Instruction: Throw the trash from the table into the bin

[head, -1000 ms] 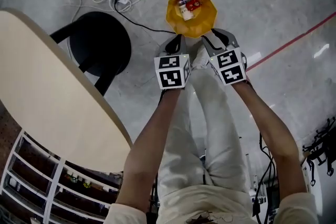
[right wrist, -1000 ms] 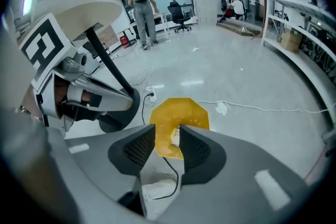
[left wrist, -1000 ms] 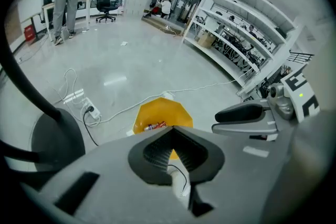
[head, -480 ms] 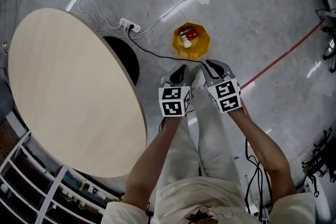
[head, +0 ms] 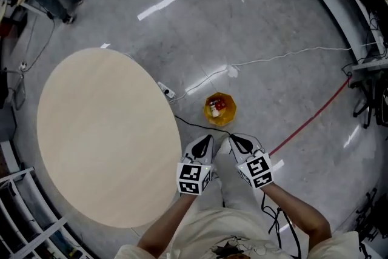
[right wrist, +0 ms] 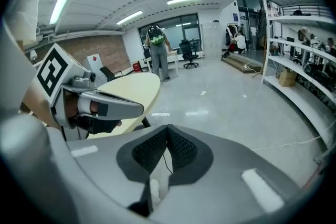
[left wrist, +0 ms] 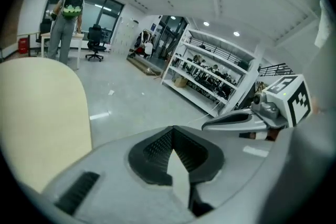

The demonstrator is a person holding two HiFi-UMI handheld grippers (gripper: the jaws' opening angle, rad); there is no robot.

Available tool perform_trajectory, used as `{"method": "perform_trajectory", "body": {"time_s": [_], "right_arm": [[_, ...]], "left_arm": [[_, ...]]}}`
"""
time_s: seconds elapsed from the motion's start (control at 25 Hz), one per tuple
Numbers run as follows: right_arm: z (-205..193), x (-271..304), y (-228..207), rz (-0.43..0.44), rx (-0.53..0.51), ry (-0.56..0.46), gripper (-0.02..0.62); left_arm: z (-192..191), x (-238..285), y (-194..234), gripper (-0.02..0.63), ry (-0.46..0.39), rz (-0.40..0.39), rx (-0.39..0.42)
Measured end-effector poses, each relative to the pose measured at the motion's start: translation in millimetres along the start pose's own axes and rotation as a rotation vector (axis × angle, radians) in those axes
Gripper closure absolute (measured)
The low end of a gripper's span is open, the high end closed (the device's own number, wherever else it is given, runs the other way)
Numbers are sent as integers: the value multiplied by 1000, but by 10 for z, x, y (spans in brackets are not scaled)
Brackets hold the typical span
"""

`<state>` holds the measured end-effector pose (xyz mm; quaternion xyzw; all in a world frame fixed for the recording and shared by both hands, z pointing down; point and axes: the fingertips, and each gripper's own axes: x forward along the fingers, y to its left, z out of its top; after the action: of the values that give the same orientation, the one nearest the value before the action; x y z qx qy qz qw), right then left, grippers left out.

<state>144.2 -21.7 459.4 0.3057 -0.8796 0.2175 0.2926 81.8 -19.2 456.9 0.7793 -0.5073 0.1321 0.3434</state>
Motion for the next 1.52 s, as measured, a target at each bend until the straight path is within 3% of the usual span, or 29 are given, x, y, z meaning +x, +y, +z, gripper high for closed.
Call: {"method": "perform_trajectory", "body": {"time_s": [0.32, 0.48, 0.6, 0.8, 1.2, 1.52], "right_arm": [[899, -800, 402, -11, 23, -195, 589], [1173, -1124, 658, -7, 33, -281, 588], [1311, -1241, 964, 43, 15, -329, 589], [1438, -1251, 1413, 113, -94, -362, 590], [1270, -1390, 1721, 159, -78, -351, 591], [1216, -1454, 1705, 152, -57, -351, 591]], "left_arm": [[833, -971, -371, 598, -177, -28, 13], [945, -1473, -581, 598, -217, -32, 40], [941, -1778, -651, 598, -223, -17, 65], [992, -2120, -740, 599, -306, -12, 107], [1077, -2106, -999, 600, -337, -71, 138], [1054, -2156, -980, 600, -354, -72, 85]]}}
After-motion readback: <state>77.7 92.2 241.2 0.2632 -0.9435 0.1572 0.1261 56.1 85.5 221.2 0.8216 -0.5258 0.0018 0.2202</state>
